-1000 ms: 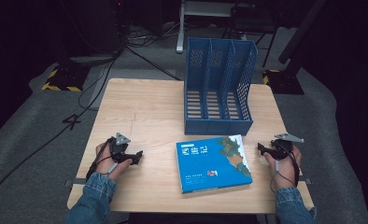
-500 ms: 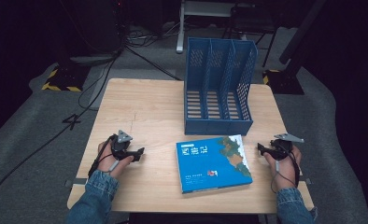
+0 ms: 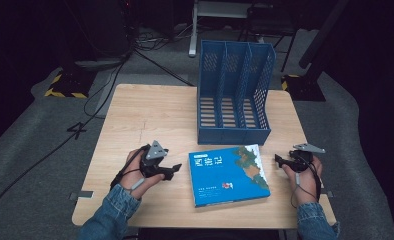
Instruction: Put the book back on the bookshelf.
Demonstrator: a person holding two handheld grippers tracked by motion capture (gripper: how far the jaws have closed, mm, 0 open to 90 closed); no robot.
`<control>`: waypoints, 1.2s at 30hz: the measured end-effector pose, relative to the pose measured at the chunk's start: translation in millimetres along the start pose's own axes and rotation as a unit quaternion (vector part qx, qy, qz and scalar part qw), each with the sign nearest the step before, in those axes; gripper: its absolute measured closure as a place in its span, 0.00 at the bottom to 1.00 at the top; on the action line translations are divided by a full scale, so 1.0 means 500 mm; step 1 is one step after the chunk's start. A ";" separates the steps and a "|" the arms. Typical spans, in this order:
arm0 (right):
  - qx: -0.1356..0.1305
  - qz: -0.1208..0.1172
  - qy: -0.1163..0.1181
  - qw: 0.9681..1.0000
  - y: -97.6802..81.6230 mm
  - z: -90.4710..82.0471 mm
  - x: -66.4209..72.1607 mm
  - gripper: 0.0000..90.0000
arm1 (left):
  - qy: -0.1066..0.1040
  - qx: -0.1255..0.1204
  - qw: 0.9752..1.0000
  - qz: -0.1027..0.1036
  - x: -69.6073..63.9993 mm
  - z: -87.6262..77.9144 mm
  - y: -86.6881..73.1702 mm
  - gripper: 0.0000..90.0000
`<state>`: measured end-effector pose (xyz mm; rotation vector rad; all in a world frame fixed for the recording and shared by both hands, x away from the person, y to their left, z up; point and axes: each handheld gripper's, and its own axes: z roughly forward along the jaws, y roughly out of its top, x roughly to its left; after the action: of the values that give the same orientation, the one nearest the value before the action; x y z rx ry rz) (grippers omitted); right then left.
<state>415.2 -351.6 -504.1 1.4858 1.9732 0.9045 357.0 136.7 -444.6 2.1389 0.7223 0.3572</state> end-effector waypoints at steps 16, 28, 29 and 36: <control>0.001 -0.007 0.008 1.000 -0.003 -0.004 0.002 0.35 | -0.108 0.045 0.987 0.106 -0.117 0.068 0.019 0.26; 0.001 -0.007 0.009 1.000 -0.003 -0.004 0.003 0.35 | -0.107 0.066 0.987 0.102 -0.130 0.095 0.003 0.23; 0.001 -0.007 0.008 1.000 -0.003 -0.004 0.003 0.35 | -0.110 0.065 0.987 0.098 -0.128 0.094 0.002 0.22; 0.001 -0.007 0.008 1.000 -0.003 -0.004 0.003 0.35 | -0.049 0.075 0.995 0.033 -0.087 0.085 -0.001 0.25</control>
<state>412.1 -350.6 -504.0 1.4692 1.9949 0.9119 342.5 84.0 -471.2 2.3098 0.6401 0.2373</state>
